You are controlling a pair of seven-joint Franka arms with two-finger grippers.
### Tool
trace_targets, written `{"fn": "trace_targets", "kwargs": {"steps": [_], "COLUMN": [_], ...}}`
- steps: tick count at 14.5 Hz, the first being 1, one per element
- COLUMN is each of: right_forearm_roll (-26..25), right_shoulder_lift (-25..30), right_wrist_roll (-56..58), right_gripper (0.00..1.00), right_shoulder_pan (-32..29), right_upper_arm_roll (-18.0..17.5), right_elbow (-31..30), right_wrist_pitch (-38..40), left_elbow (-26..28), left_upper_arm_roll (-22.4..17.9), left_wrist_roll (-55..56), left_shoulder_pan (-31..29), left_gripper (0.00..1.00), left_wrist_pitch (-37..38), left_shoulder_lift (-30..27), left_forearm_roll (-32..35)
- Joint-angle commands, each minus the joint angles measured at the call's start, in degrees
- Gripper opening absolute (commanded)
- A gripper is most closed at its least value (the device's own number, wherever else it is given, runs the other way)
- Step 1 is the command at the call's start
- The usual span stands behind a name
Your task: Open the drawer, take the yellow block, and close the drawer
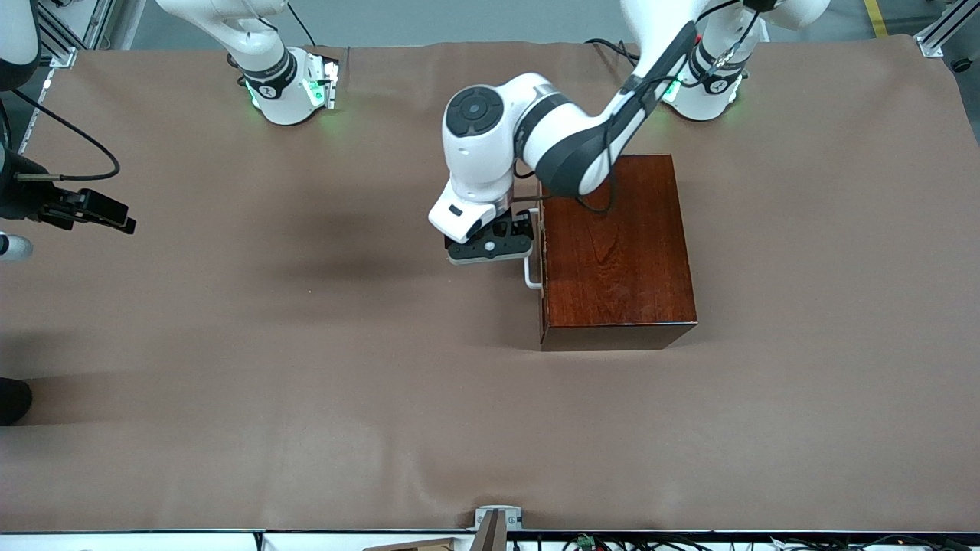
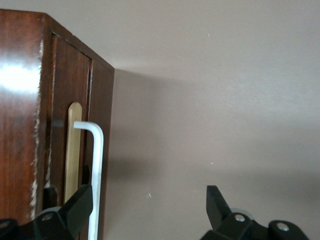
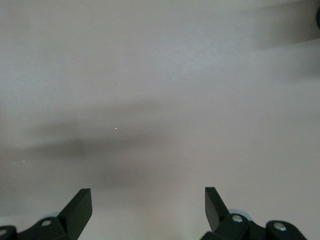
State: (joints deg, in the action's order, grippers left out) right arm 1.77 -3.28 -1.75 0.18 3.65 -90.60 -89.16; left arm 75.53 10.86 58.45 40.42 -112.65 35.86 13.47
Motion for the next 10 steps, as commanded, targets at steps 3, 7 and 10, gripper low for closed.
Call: {"fn": "trace_targets", "kwargs": {"steps": [3,7,10], "right_forearm_roll": [-1.0,-1.0,-1.0], "right_shoulder_lift": [1.1,1.1,1.1], "right_wrist_roll": [0.3,0.3,0.3], "right_gripper": [1.0,1.0,1.0], "right_shoulder_pan": [-0.9,-0.9,-1.0], "right_upper_arm_roll": [-0.7,-0.7,-0.7], "right_elbow": [-0.7,-0.7,-0.7], "right_wrist_pitch": [0.0,0.1,0.0], "left_elbow": [-1.0,-0.6,-0.6], "left_upper_arm_roll": [-0.1,-0.1,-0.3], "left_wrist_roll": [-0.2,0.4,0.3], "left_shoulder_pan": [1.8,1.6,1.0], "left_gripper": [1.0,1.0,1.0], "left_wrist_pitch": [4.4,7.2,10.0], "left_shoulder_lift": [3.1,3.3,3.3], "left_forearm_roll": [1.6,-0.8,-3.2]}}
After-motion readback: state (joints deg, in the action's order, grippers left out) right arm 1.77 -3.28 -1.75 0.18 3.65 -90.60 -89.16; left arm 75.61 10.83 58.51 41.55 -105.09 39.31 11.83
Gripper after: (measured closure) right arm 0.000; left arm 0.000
